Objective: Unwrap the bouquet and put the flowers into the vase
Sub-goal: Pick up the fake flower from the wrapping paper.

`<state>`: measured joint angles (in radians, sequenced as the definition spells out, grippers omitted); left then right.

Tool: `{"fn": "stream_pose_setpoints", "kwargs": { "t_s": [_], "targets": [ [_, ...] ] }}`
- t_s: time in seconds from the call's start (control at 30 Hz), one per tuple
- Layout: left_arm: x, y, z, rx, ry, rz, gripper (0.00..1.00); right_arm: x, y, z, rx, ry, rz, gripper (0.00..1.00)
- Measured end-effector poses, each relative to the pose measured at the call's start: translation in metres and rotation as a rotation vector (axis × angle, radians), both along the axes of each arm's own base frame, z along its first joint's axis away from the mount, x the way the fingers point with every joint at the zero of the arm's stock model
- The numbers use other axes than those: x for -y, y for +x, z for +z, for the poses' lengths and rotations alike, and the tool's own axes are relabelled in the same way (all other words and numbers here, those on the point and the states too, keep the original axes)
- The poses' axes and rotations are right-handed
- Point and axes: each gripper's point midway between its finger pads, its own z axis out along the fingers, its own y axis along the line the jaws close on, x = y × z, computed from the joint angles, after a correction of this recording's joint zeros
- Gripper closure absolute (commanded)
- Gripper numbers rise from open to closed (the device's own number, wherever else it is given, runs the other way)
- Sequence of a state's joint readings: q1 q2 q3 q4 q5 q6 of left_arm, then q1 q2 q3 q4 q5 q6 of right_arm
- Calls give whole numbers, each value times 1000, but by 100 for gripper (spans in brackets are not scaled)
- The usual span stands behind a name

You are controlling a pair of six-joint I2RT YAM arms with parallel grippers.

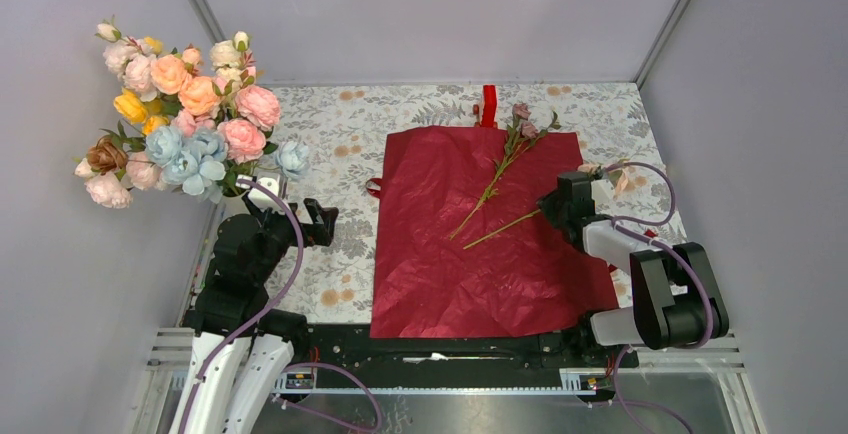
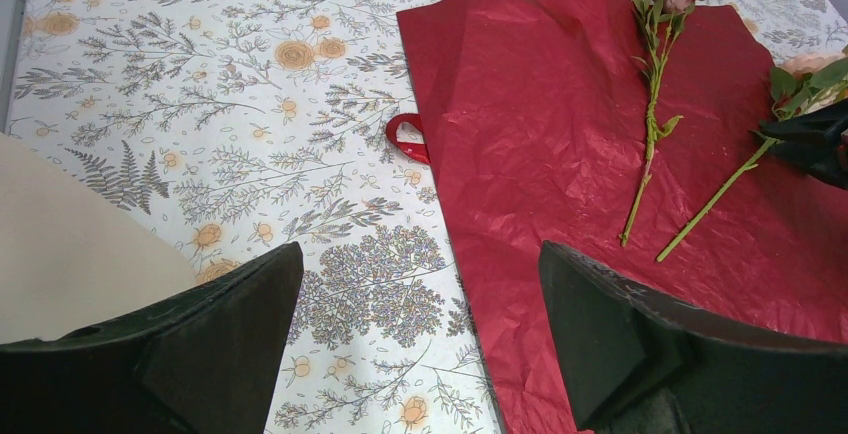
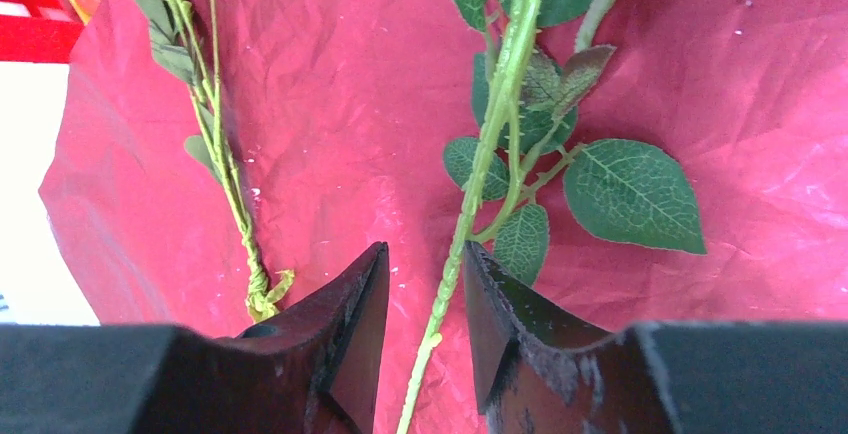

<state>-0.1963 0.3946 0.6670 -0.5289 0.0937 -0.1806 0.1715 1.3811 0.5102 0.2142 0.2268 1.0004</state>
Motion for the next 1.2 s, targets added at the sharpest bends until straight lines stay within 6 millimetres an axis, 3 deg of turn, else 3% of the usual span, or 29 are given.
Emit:
{"fn": "stream_pose_setpoints", "kwargs": {
  "t_s": [0.47,0.73,0.9,1.07,1.2],
  "targets": [
    [0,0,0,0,0,0,4,2,-4,-18,-50,2,-34,67],
    [0,0,0,0,0,0,4,1,-1,-20,-56,3,-34,100],
    [2,0,0,-1,-2,-8,5,1,2,-18,-43,4,-35,100],
    [14,-3,-4,-24,-9,-70,5,7,-6,-6,15,-9,-53,100],
    [31,-6,-10,-59,-19,-154,6,17,-12,33,143,-47,-57,100]
  ]
}}
